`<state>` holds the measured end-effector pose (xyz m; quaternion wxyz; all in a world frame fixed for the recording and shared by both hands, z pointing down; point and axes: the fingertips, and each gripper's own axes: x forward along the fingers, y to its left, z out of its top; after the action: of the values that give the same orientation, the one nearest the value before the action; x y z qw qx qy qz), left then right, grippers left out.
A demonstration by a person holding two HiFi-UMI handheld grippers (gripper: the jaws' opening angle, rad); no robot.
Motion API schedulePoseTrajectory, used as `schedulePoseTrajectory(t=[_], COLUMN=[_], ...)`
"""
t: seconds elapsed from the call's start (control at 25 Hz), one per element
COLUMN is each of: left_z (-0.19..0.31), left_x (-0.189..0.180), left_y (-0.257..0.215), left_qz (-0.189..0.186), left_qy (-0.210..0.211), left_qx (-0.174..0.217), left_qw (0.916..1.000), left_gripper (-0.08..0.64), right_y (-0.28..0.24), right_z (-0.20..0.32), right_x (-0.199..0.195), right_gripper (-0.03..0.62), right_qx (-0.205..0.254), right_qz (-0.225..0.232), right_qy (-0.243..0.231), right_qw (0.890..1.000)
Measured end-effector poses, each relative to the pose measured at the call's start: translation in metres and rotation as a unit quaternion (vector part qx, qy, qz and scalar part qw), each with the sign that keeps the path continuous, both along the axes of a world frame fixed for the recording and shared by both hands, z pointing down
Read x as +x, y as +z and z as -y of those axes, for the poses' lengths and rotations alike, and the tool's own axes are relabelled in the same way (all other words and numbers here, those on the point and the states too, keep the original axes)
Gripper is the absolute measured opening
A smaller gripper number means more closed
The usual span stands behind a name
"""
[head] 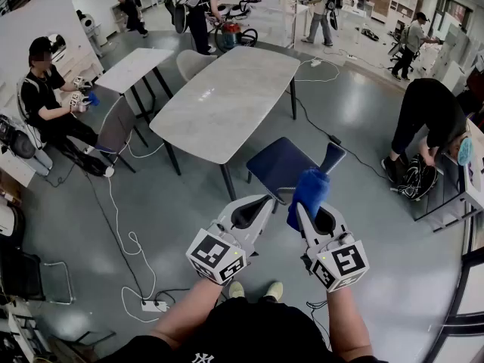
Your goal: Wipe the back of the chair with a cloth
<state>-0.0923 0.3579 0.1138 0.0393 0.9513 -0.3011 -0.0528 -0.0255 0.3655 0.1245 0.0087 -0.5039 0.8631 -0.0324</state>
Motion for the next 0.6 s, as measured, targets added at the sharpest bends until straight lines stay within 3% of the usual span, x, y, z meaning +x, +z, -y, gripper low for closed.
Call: schedulePoseTrajectory(t=[0.44, 0.6], left_z=[-0.002, -0.006], left_x=[0.011, 0.015], left_y=[-0.001, -0.006], left_qz=[-0.002, -0.003], left_qy=[0.003, 0.006], left_qx=[-0.003, -0.005], left_qw=[1.0000, 1.0000], left_gripper=[0.009, 0.009], right_y=[-0.001, -0.007], right_z=[0.000, -0.005], right_x=[0.005, 0.007], right_gripper=[0.060, 0.060], right_qx=[0.001, -0.006], right_qz=[0.001, 0.027], right_qy=[-0.003, -0.015], right_qw=[1.000, 0.999])
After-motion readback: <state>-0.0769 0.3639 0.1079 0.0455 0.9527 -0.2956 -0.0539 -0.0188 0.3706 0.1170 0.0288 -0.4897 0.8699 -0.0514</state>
